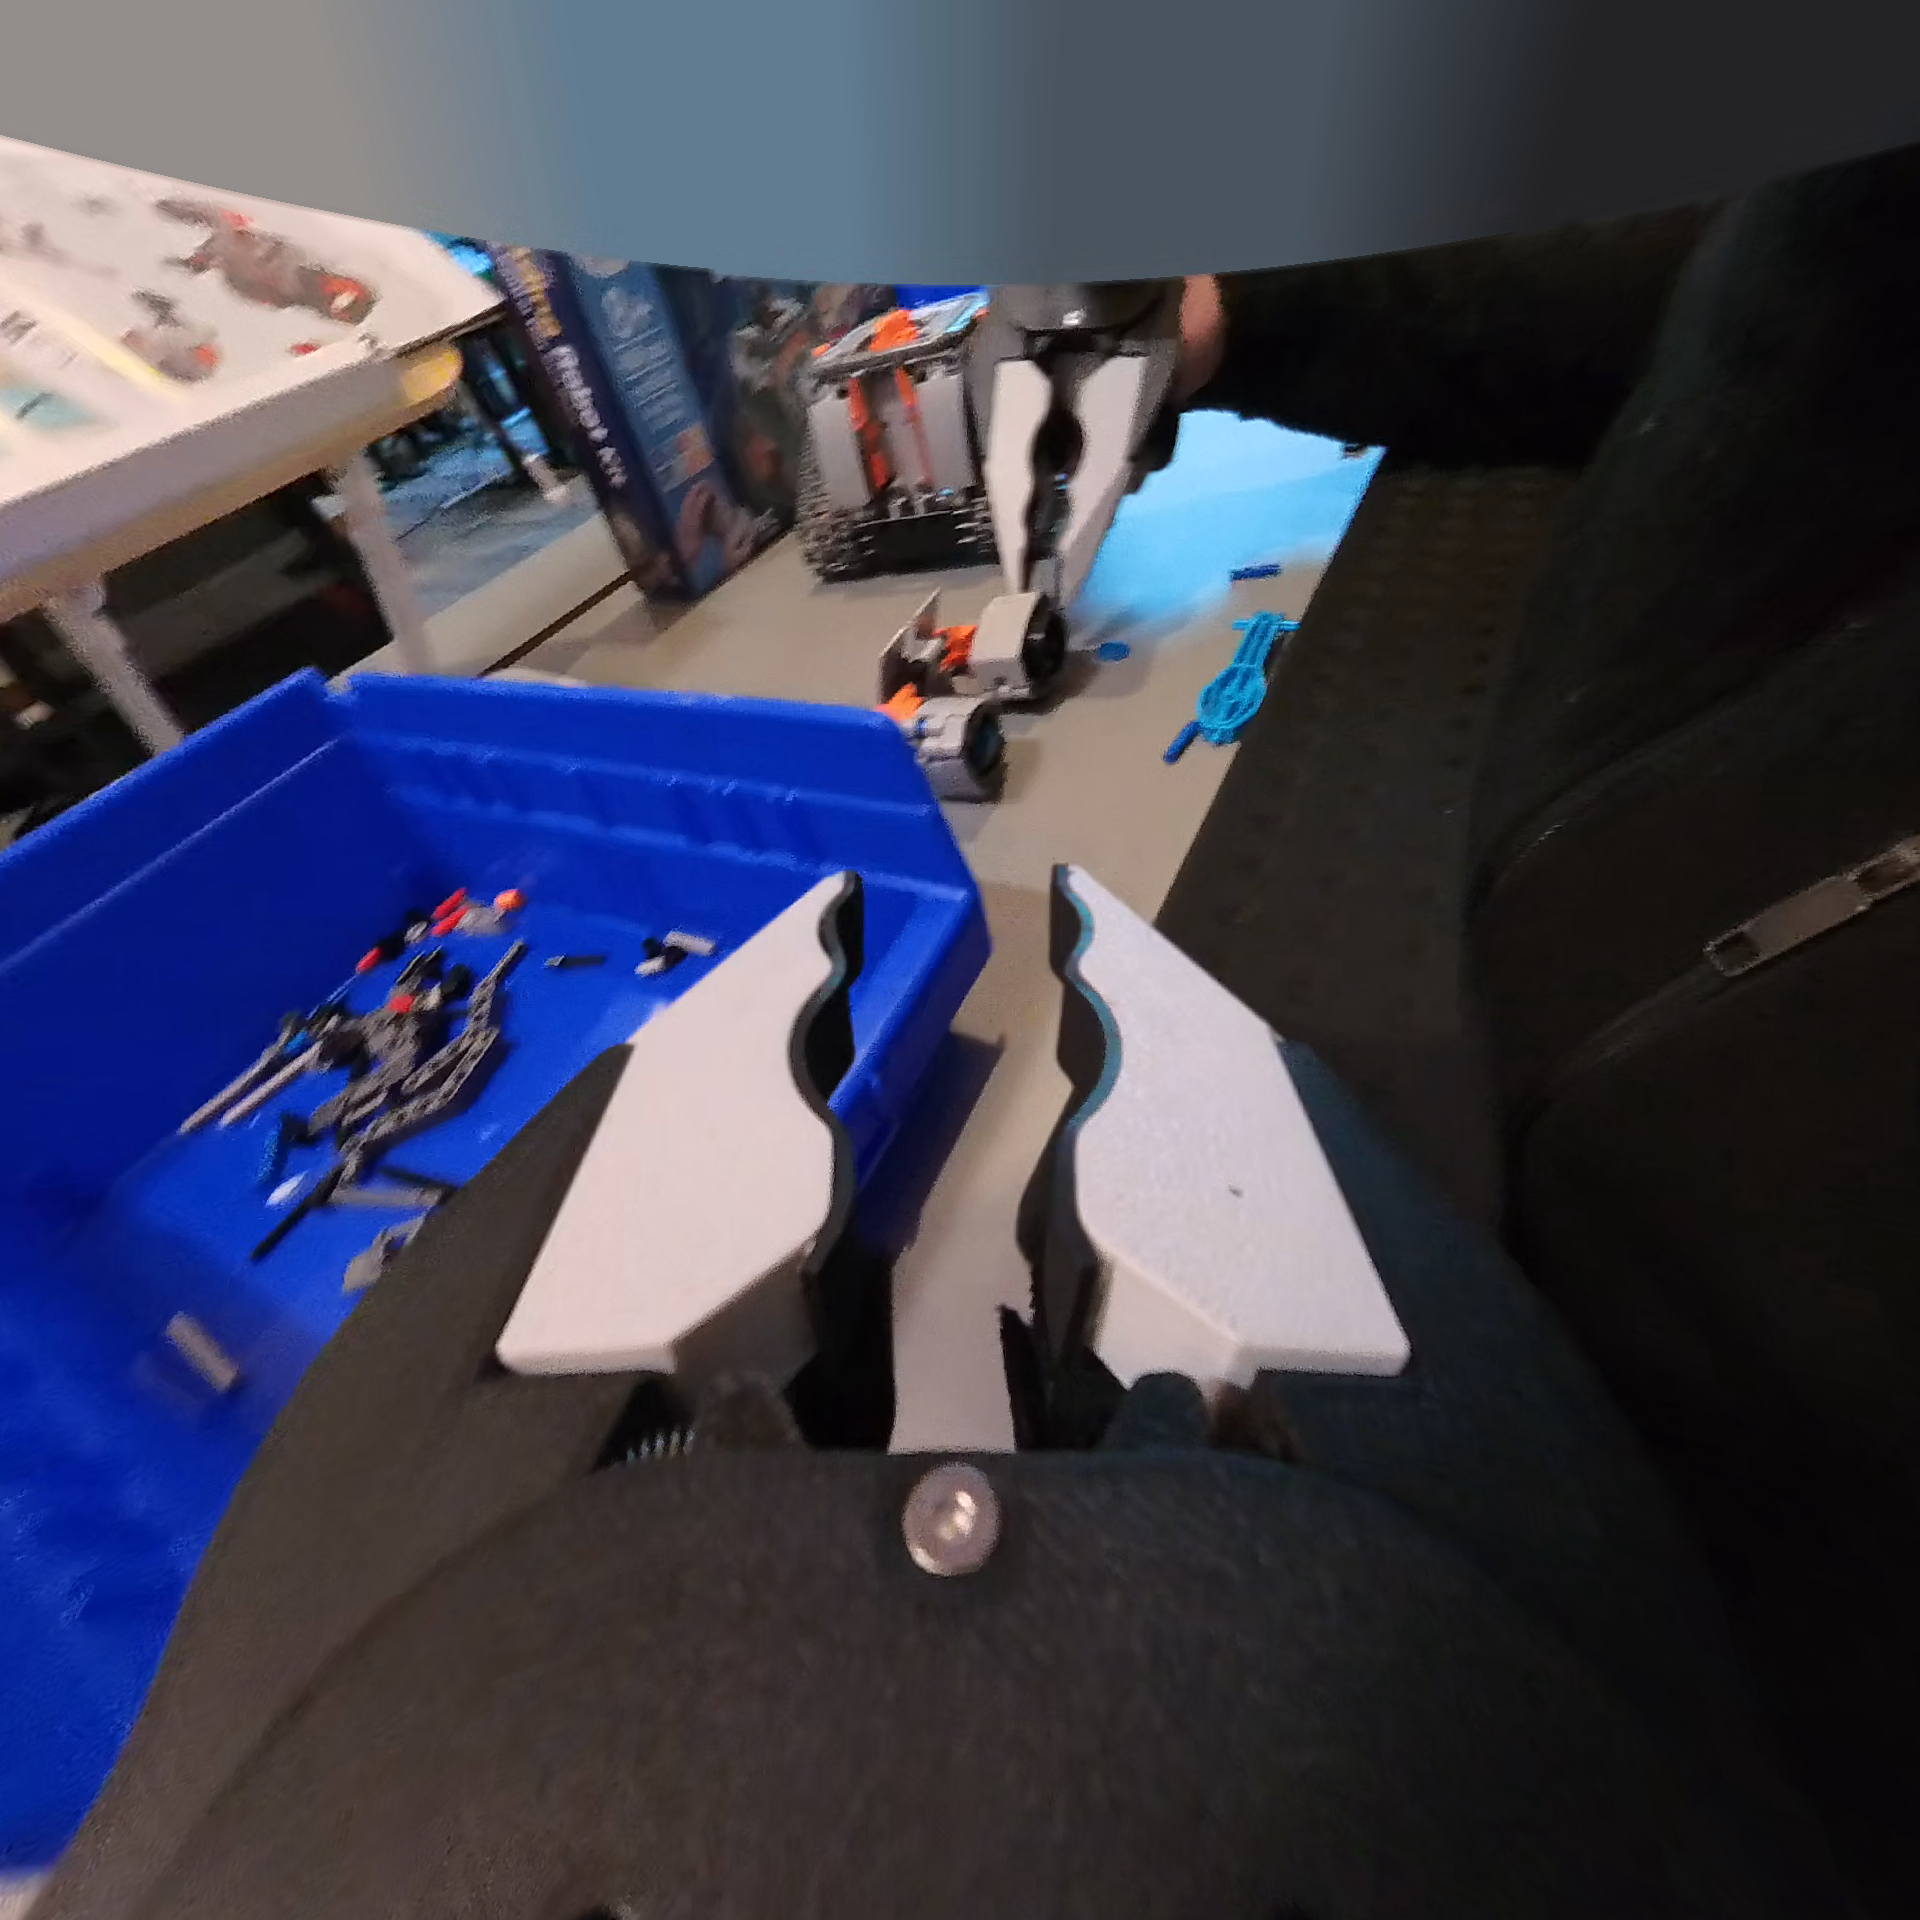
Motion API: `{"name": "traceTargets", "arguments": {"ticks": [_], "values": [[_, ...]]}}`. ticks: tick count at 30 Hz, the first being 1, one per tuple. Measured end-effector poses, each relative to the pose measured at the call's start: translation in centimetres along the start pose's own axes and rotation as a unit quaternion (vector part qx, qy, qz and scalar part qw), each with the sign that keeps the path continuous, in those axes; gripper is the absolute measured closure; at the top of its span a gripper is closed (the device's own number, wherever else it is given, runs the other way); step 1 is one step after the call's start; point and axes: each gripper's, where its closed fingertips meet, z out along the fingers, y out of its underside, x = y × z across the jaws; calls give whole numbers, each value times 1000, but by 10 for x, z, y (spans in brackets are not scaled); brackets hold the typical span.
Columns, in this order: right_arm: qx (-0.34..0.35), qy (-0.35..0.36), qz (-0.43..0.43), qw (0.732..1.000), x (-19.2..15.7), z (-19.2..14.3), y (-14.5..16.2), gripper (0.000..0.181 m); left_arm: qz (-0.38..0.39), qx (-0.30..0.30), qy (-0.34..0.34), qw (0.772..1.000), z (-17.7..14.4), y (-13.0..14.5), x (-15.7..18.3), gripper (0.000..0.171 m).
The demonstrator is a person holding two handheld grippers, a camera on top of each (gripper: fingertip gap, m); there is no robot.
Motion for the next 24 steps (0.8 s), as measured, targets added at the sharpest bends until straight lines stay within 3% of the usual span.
{"name": "traceTargets", "arguments": {"ticks": [6, 15, 24], "values": [[19, 26, -5, 999, 7, -9, -5, 166, 56, -36, 25, 997, 33, 9, 17, 138], [18, 45, -13, 999, 9, -12, -8, 162, 35, -108, 3, 994, 53, 42, 5, 127], [12, 46, -14, 999, 5, -18, -9, 160, 28, -103, -7, 994, 62, 42, 7, 124]]}}
